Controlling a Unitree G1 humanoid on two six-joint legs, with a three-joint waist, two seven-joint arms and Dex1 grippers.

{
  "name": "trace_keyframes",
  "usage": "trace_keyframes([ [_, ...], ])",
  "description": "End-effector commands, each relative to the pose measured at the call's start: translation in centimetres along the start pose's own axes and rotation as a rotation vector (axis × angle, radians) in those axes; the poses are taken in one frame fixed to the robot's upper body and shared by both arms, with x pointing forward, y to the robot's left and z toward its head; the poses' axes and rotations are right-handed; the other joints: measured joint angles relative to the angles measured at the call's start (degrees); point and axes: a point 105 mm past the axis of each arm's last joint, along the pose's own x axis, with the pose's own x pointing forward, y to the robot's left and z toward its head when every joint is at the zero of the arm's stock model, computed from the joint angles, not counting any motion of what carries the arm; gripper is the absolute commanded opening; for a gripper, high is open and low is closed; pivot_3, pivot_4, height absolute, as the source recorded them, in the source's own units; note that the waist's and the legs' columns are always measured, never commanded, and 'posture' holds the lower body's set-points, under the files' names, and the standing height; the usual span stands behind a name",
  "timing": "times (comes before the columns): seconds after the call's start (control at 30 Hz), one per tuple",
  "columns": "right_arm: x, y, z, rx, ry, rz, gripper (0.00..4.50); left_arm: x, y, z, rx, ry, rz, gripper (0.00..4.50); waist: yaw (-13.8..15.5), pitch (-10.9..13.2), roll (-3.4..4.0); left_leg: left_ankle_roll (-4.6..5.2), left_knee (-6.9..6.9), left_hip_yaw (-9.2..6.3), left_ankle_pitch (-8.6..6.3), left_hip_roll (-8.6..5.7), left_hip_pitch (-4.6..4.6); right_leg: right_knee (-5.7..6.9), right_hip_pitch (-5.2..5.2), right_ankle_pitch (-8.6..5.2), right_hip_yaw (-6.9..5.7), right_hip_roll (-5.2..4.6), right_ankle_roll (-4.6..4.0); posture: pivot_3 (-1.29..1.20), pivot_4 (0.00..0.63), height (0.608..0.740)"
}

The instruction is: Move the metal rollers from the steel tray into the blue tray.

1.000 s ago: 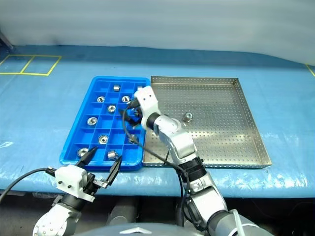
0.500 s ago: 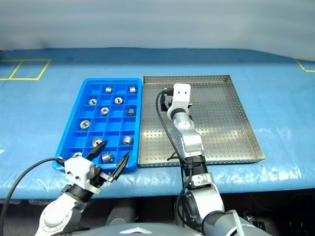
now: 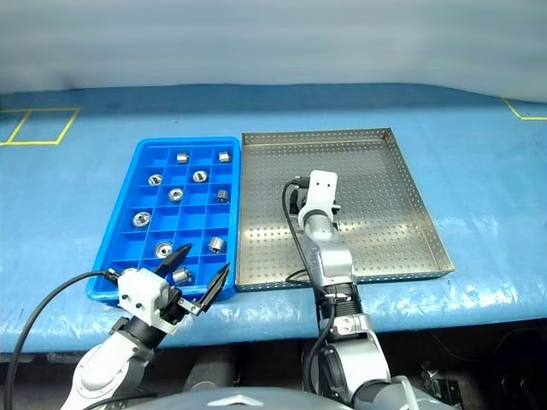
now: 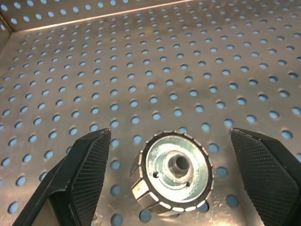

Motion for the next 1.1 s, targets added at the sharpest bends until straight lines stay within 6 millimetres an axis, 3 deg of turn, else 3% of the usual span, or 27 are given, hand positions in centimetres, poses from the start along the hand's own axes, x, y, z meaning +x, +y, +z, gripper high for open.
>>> trace_keyframes([
  [0.03,-0.5,1.5,0.0,0.027,-0.001,0.034,3.86,0.0,-0.2,0.6,0.000,-0.023,-0.008,4.50,0.02,0.00,0.00,0.00,0.00,0.00,0.00,0.00,0.00,0.00,0.00,0.00,0.00,0.00,0.00,0.11,0.150,0.740],
  [0.23,-0.9,2.2,0.4,0.030,-0.011,0.078,1.99,-0.1,-0.1,0.5,0.002,-0.023,-0.002,4.50,0.02,-0.02,0.02,0.00,0.02,-0.01,0.00,0.00,0.03,0.01,0.04,0.00,0.00,0.00,0.00,0.12,0.150,0.740],
  [0.27,-1.1,2.5,0.7,0.034,-0.018,0.094,1.84,-0.1,-0.1,0.5,0.002,-0.022,0.000,4.50,0.04,-0.02,0.02,0.00,0.01,0.00,0.00,0.00,0.03,0.01,0.03,0.00,0.00,0.01,0.00,0.12,0.150,0.740],
  [0.43,-2.6,6.7,4.3,-0.002,-0.126,0.299,1.83,-0.3,-0.1,0.5,-0.002,-0.020,0.023,4.50,0.08,-0.01,0.03,0.00,0.01,0.00,0.00,0.00,0.00,0.02,-0.01,0.00,0.00,0.01,0.00,0.17,0.150,0.740],
  [0.67,-4.8,12.2,7.3,-0.121,-0.254,0.536,1.83,-1.1,0.1,0.4,-0.002,-0.014,0.090,4.50,1.26,-0.01,0.03,0.00,0.02,-0.02,0.00,0.01,0.02,0.05,0.01,-0.01,-0.01,0.02,-0.01,0.25,0.150,0.740],
  [0.8,-6.1,15.0,7.2,-0.173,-0.275,0.662,1.83,-2.1,0.2,0.3,-0.006,-0.011,0.147,4.50,2.23,-0.01,0.02,0.00,0.00,-0.03,0.00,0.01,0.01,0.03,0.00,-0.02,-0.02,0.02,-0.02,0.31,0.150,0.740],
  [1.1,-6.9,17.8,4.8,-0.160,-0.175,0.813,1.83,-3.2,-0.1,0.3,-0.011,-0.004,0.220,4.50,5.48,-0.01,0.00,0.00,0.00,-0.01,0.00,0.00,-0.01,0.00,-0.04,-0.05,-0.02,0.01,-0.05,0.40,0.150,0.740],
])
